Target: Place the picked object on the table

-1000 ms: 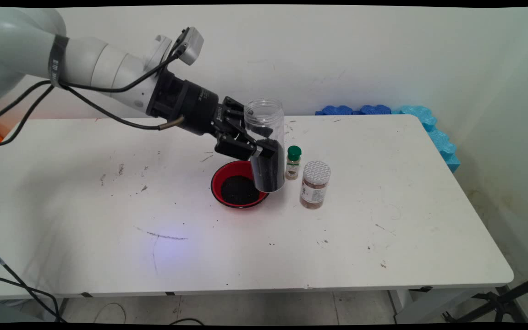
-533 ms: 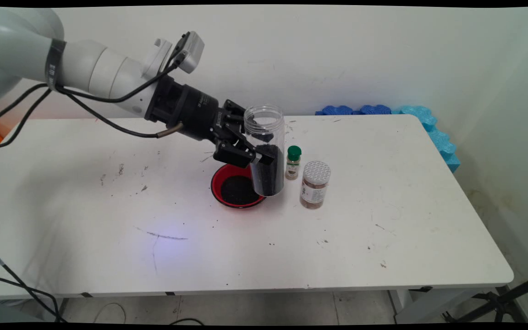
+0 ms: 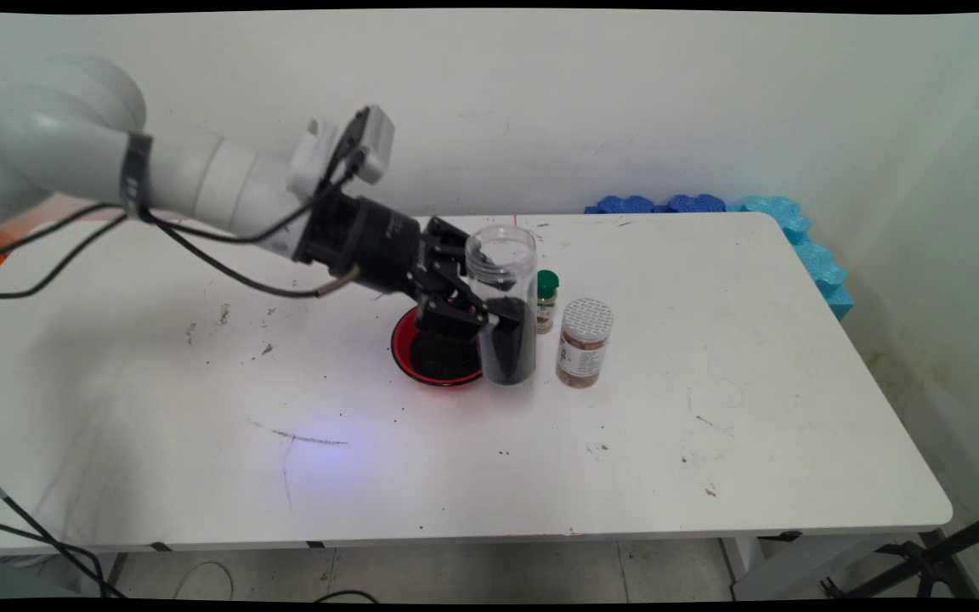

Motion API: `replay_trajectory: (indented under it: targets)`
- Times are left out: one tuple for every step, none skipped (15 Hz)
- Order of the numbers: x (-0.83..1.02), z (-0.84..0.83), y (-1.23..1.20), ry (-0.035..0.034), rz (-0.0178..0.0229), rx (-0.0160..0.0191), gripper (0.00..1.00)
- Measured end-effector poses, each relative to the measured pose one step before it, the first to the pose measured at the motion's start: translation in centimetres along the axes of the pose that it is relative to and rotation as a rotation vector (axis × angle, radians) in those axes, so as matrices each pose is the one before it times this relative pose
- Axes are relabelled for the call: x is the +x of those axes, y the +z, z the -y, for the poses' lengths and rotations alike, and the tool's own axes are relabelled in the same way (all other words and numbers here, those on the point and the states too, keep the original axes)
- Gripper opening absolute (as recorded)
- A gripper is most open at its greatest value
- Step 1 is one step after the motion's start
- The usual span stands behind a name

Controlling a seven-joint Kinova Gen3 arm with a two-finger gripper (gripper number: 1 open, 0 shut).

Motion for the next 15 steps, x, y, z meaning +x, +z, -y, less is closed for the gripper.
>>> replay_trajectory:
  targets:
    - [-0.554,-0.144,0.715,-0.00746,0.00105,0.00268,0.0]
    - [-0.45,-0.132,0.647,-0.00621,0.00024,0.00143,0.0]
    - [-0.303,-0.093,0.413,-0.00384,0.00083,0.00098,0.0]
    - [-0.453,-0.163,0.644,-0.00582,0.00108,0.00013,0.0]
    - [-0.534,-0.201,0.698,-0.00784,0.00187,0.00076,0.0]
    - [-0.488,-0.186,0.696,-0.00739,0.00185,0.00102,0.0]
    - [-0.411,-0.14,0.579,-0.00792,0.00215,0.00295,0.0]
    - [-0.384,-0.111,0.564,-0.00833,0.00212,0.00275,0.0]
    - [-0.472,-0.158,0.706,-0.00875,0.00263,0.00283,0.0]
    - [-0.334,-0.076,0.494,-0.00496,0.00219,0.0029,0.0]
    - [-0.368,-0.07,0.542,-0.00452,0.0027,0.00348,0.0]
    - [-0.321,-0.03,0.503,-0.00303,0.00258,0.00357,0.0]
    - [-0.255,-0.003,0.465,-0.00319,0.00128,0.0037,0.0]
    - [-0.201,-0.006,0.366,-0.0027,0.00099,0.00272,0.0]
    - [-0.211,-0.013,0.391,-0.00285,0.00099,0.0028,0.0]
